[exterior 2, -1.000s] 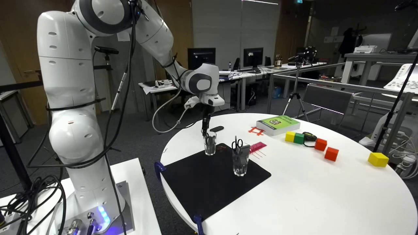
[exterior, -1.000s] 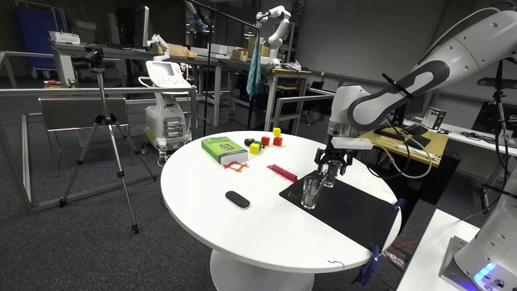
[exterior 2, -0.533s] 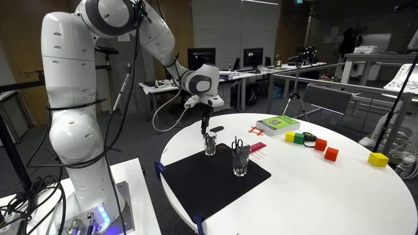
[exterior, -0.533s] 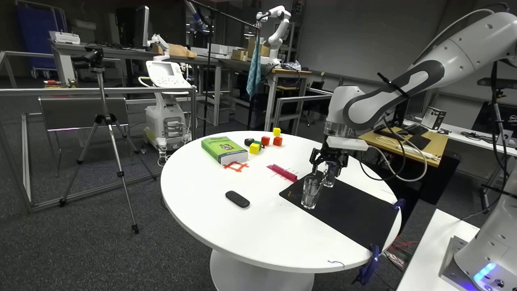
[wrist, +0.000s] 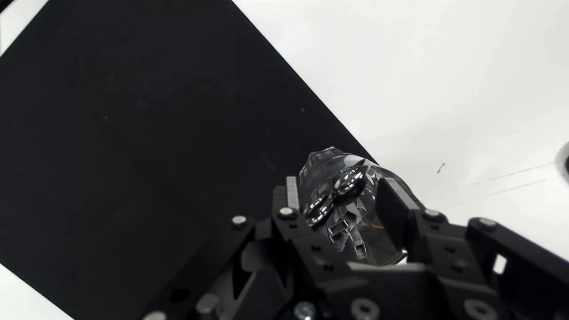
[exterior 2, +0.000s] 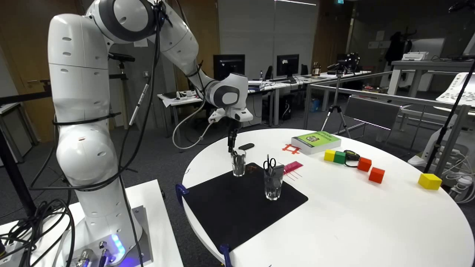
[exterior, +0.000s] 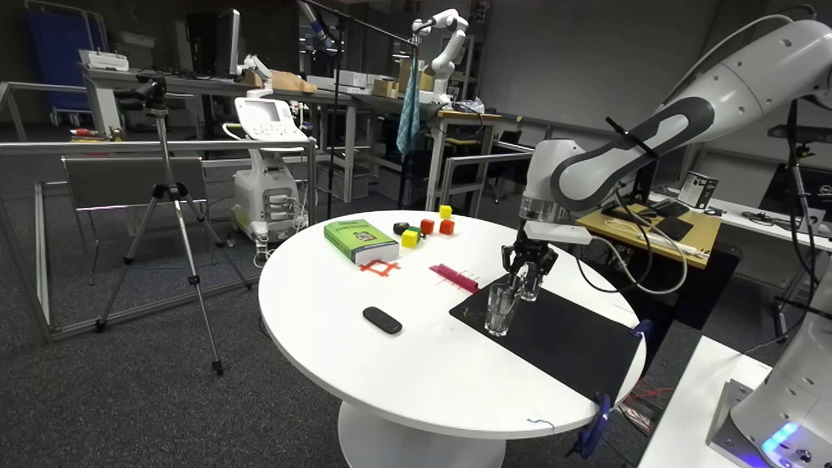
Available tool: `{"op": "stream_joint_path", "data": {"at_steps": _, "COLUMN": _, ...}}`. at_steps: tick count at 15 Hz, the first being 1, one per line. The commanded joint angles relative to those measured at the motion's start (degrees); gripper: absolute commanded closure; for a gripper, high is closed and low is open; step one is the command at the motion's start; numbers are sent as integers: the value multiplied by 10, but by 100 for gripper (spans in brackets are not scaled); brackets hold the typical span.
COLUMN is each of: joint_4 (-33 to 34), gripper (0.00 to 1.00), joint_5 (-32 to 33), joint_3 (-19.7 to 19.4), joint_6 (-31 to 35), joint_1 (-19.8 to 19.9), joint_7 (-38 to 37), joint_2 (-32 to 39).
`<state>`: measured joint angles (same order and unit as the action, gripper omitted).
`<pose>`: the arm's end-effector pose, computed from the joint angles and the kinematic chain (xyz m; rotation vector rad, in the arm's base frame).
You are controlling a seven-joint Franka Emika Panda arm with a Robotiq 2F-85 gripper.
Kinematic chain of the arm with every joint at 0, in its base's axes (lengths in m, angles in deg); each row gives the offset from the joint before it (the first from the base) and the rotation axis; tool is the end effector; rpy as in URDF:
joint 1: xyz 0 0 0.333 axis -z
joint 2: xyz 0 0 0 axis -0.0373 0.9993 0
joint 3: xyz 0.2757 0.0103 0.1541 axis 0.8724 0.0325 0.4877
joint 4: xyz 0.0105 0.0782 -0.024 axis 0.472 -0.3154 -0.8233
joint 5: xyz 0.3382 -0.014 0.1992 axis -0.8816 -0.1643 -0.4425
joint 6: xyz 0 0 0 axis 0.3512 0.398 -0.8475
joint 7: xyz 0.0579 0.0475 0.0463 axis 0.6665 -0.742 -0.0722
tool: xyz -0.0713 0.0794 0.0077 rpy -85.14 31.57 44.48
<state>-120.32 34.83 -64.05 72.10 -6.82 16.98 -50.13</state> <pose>0.5172 0.1444 0.2823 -2.9103 0.9668 0.1469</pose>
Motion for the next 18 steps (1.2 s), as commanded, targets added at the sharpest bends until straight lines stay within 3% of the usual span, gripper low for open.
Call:
{"op": "stream_joint_path", "data": {"at_steps": 1, "joint_4": 6, "gripper": 79, "joint_5": -8, "joint_3": -3, "joint_6": 8, "joint_1": -4, "joint_7": 7, "joint_2": 6}}
{"op": "stream_joint_path", "data": {"at_steps": 4, "joint_4": 8, "gripper": 99, "joint_5": -6, "joint_3": -3, "joint_6": 6, "joint_1": -4, "joint_7": 6, "joint_2": 7}}
{"op": "stream_joint_path", "data": {"at_steps": 11, "joint_4": 15, "gripper": 97, "joint_5": 0, "joint_3": -4, "joint_6": 5, "joint_1": -6, "joint_7": 5, "joint_2": 2}}
{"op": "stream_joint_path", "data": {"at_steps": 12, "joint_4": 15, "gripper": 62, "joint_5": 0, "joint_3": -5, "joint_6": 4, "joint_1": -6, "joint_7": 4, "joint_2": 2}}
{"op": "stream_joint_path", "data": {"at_steps": 13, "joint_4": 15, "gripper": 60, "joint_5": 1, "joint_3": -5, "joint_6": 5, "joint_1": -6, "joint_7": 4, "joint_2": 3}}
{"op": "stream_joint_path", "data": {"at_steps": 16, "joint_4": 14, "gripper": 38, "joint_5": -4, "joint_3": -3, "joint_6": 3, "joint_1": -6, "joint_7": 7, "joint_2": 0}}
{"op": "stream_joint_path", "data": {"at_steps": 18, "joint_4": 14, "gripper": 74, "joint_5": -8, "joint_3": -1, "joint_6": 1, "joint_1": -6, "joint_7": 11, "joint_2": 0}}
